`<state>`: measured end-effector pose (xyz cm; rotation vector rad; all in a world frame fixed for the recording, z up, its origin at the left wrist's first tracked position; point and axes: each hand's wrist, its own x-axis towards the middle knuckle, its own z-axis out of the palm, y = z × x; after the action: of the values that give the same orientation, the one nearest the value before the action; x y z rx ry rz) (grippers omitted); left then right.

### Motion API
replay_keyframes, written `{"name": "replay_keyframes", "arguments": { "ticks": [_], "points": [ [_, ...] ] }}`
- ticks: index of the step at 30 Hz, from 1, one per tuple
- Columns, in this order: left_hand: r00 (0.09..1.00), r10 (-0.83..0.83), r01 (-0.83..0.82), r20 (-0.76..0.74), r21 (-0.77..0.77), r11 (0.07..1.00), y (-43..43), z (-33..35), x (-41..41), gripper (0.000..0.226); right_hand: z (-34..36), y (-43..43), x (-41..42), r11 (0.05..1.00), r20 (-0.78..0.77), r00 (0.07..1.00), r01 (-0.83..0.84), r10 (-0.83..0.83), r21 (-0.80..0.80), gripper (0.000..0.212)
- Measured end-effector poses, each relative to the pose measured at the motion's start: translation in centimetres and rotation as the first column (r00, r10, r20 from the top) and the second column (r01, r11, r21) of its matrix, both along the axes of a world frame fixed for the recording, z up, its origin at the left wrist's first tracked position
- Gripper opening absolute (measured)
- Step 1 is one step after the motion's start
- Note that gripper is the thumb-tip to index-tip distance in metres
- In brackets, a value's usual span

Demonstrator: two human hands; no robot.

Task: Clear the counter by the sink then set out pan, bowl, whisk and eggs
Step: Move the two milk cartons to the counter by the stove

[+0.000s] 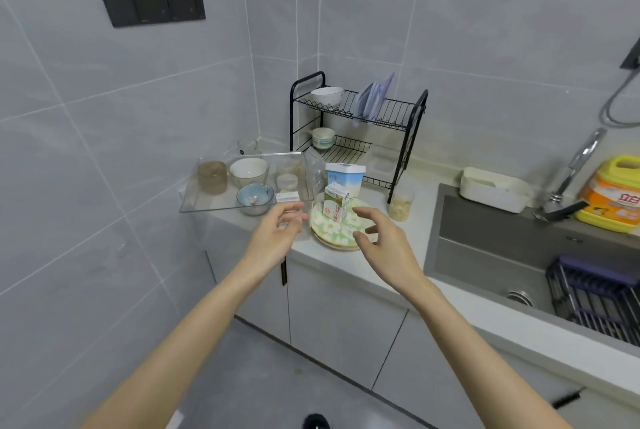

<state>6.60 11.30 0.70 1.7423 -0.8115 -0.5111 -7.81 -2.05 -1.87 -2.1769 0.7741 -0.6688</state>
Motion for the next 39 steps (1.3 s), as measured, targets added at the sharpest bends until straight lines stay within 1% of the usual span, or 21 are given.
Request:
{"name": "replay_keyframes", "arguments": {
  "ticks": [5,11,17,20,24,27,29,33,35,37,39],
  "points": [
    [1.0,0.008,-0.008,0.015,0.037,0.999,-7.0,-0.5,6.2,0.027,-1.4,-7.6,6.6,1.0,-0.043,0.999,0.002,-0.003,-0.013,0.04],
    [0.999,0.001,-0.005,0.038,0.106,0.994,-13.0,-1.8,11.7,0.026,-4.1,-14.9,13.0,0.999,-0.203,0.979,0.02,-0.03,-0.047,0.045],
    [1.0,-0.023,0.021,0.011,0.163,0.986,-16.1,-4.7,16.3,0.019,-7.7,-19.0,18.1,1.0,-0.453,0.891,-0.006,0.002,-0.007,0.055],
    [0.999,-0.048,0.044,0.017,0.204,0.978,-16.6,-6.1,18.4,0.02,-9.4,-19.6,19.6,1.0,-0.513,0.858,0.016,-0.012,0.003,0.054],
    [0.996,-0.082,0.074,0.023,0.236,0.969,-17.1,-7.8,20.7,0.023,-11.0,-19.6,20.4,0.999,-0.462,0.886,0.036,-0.028,0.008,0.053],
    [0.992,-0.12,0.108,0.027,0.286,0.952,-17.6,-8.6,22.0,0.032,-11.3,-19.7,20.5,0.998,-0.41,0.911,0.053,-0.043,0.014,0.051],
    [0.985,-0.166,0.139,0.051,0.339,0.93,-17.9,-9.2,22.8,0.039,-11.3,-19.8,20.5,0.998,-0.406,0.912,0.068,-0.056,0.015,0.05],
    [0.959,-0.273,0.211,0.069,0.468,0.858,-18.4,-10.8,24.1,0.055,-11.1,-19.6,19.8,0.991,-0.369,0.923,0.131,-0.11,0.033,0.049],
    [0.935,-0.349,0.266,0.06,0.532,0.804,-18.8,-11.6,24.6,0.062,-10.7,-19.2,19.3,0.983,-0.341,0.927,0.179,-0.158,0.031,0.046],
    [0.911,-0.409,0.3,0.057,0.589,0.75,-19.2,-12.3,25.0,0.069,-10.1,-18.7,18.6,0.975,-0.288,0.934,0.223,-0.209,0.014,0.044],
    [0.886,-0.456,0.312,0.083,0.619,0.72,-19.5,-13.0,25.3,0.072,-9.1,-18.2,18.0,0.965,-0.209,0.944,0.263,-0.256,0.005,0.043]
  ]
}}
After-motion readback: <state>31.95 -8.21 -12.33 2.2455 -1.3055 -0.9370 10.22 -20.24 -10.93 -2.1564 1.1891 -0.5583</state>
